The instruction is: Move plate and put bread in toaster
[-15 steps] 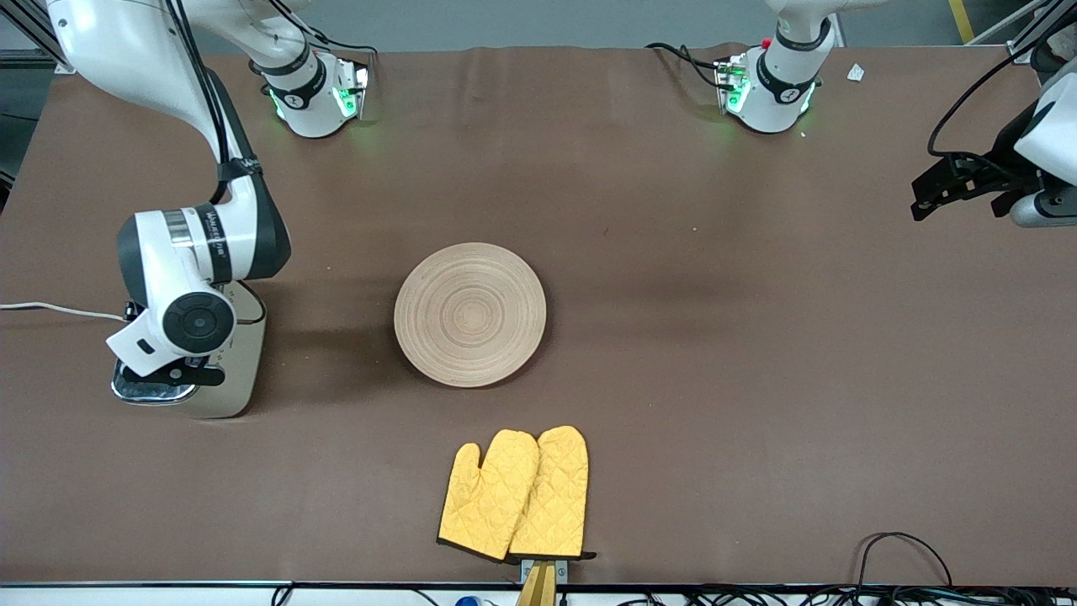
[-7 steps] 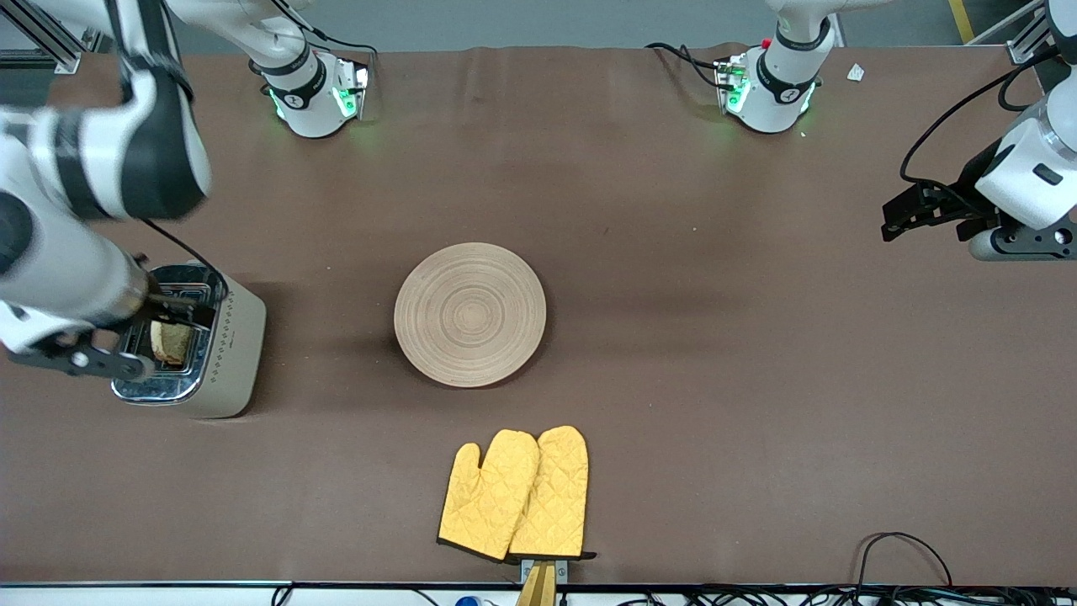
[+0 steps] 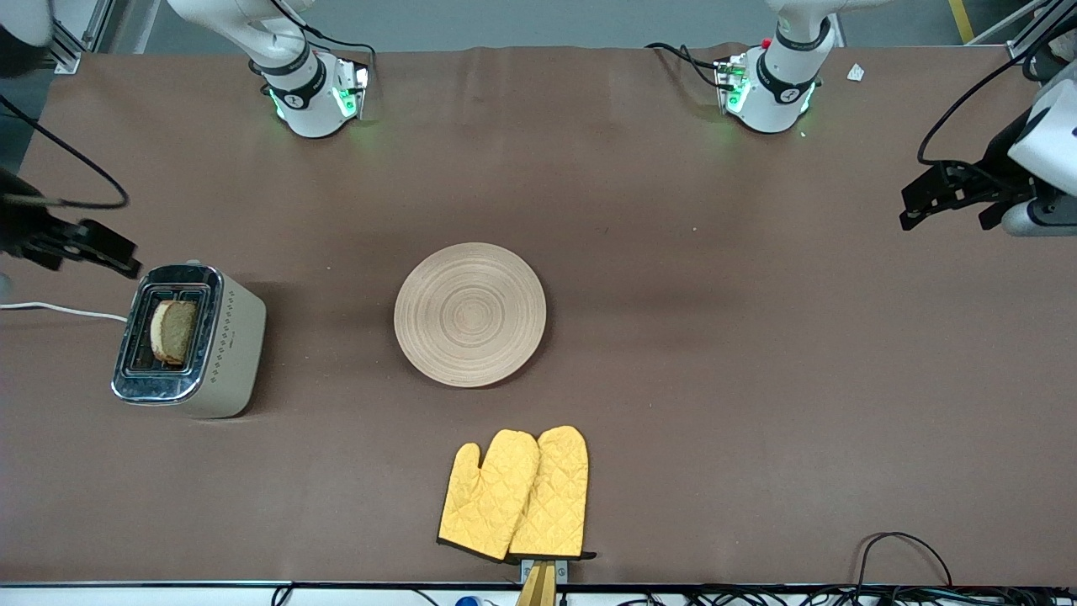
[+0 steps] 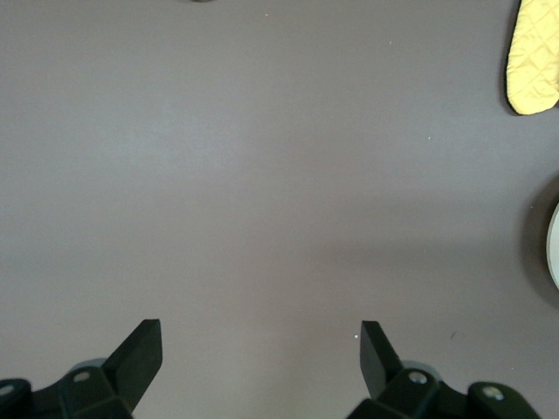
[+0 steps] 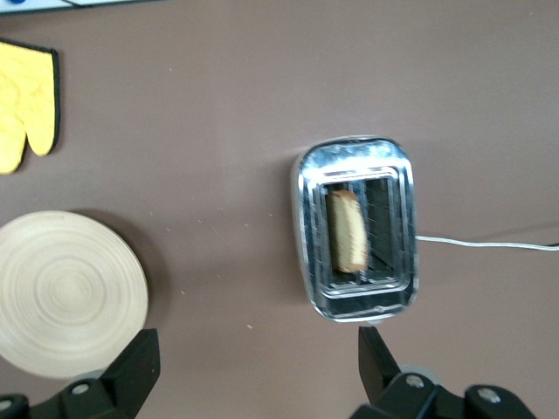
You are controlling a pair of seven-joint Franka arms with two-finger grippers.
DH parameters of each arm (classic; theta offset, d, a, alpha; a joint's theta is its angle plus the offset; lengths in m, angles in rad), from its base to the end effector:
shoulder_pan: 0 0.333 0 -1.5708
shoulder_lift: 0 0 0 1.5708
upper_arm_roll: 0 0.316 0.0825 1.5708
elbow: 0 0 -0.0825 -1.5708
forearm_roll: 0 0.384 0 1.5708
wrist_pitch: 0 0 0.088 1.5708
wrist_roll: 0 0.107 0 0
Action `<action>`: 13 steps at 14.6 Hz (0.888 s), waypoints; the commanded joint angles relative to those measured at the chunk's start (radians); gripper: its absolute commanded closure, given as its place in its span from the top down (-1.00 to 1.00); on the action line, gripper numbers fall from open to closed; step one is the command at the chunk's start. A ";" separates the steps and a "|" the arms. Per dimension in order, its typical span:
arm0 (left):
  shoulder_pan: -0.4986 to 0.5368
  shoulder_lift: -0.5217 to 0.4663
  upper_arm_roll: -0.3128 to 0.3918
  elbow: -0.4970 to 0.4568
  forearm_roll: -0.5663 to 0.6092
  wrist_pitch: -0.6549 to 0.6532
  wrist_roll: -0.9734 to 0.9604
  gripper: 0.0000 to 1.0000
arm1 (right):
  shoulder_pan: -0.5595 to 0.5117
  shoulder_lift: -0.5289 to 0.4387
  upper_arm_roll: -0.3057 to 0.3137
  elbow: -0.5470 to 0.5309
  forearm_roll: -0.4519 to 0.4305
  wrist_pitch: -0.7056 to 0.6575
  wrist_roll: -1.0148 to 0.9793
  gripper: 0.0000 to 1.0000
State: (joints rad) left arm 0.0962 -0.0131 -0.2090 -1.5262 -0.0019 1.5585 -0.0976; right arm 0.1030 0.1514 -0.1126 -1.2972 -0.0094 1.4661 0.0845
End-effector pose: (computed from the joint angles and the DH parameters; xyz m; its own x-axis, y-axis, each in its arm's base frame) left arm 0.5462 -0.0629 0.6515 0.9989 -0.0152 0.0450 -0.0154 -0.9999 0.0036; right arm 0.5899 -0.0005 0.6567 0.9954 -0.0933 0.0206 -0.0938 -0.9953 0.0246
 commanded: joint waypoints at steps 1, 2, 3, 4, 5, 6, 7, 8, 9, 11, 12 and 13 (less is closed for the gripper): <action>0.007 -0.062 -0.044 -0.051 0.045 -0.003 -0.013 1.00 | -0.089 -0.110 0.013 -0.098 0.029 -0.009 -0.113 1.00; 0.008 -0.070 -0.049 -0.058 0.054 0.000 -0.016 1.00 | -0.118 -0.118 0.017 -0.105 0.029 -0.009 -0.162 1.00; 0.011 -0.070 -0.049 -0.055 0.054 0.000 -0.020 1.00 | -0.147 -0.118 0.024 -0.105 0.031 -0.009 -0.192 1.00; 0.013 -0.068 -0.047 -0.052 0.054 0.000 -0.020 1.00 | -0.161 -0.116 0.027 -0.106 0.029 -0.007 -0.198 1.00; 0.013 -0.065 -0.046 -0.049 0.054 -0.005 -0.014 1.00 | -0.173 -0.116 0.043 -0.108 0.029 -0.007 -0.200 1.00; 0.014 -0.062 -0.043 -0.046 0.052 -0.005 -0.008 1.00 | -0.193 -0.116 0.069 -0.111 0.023 -0.004 -0.200 1.00; 0.016 -0.057 -0.041 -0.029 0.048 -0.005 0.004 1.00 | -0.201 -0.116 0.091 -0.143 0.023 0.011 -0.200 1.00; 0.017 -0.047 -0.038 -0.011 0.042 -0.011 0.003 1.00 | -0.195 -0.125 0.096 -0.190 0.019 0.048 -0.198 1.00; 0.017 -0.044 -0.038 0.000 0.040 -0.024 0.004 1.00 | -0.190 -0.148 0.099 -0.239 0.019 0.084 -0.198 1.00; 0.019 -0.033 -0.036 0.020 0.037 -0.049 0.004 1.00 | -0.149 -0.161 0.097 -0.269 0.017 0.112 -0.193 1.00; 0.019 -0.031 -0.036 0.026 0.037 -0.060 0.004 1.00 | -0.137 -0.159 0.096 -0.267 0.014 0.112 -0.192 1.00; 0.019 -0.030 -0.038 0.029 0.037 -0.066 0.004 1.00 | -0.131 -0.159 0.097 -0.264 0.012 0.109 -0.189 1.00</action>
State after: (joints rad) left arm 0.1106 -0.0595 -0.2434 -1.5366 0.0351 1.5297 -0.1057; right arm -0.0425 0.0491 -0.0189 -1.5083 0.0006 1.5608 -0.1096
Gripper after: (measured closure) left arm 0.000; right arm 0.000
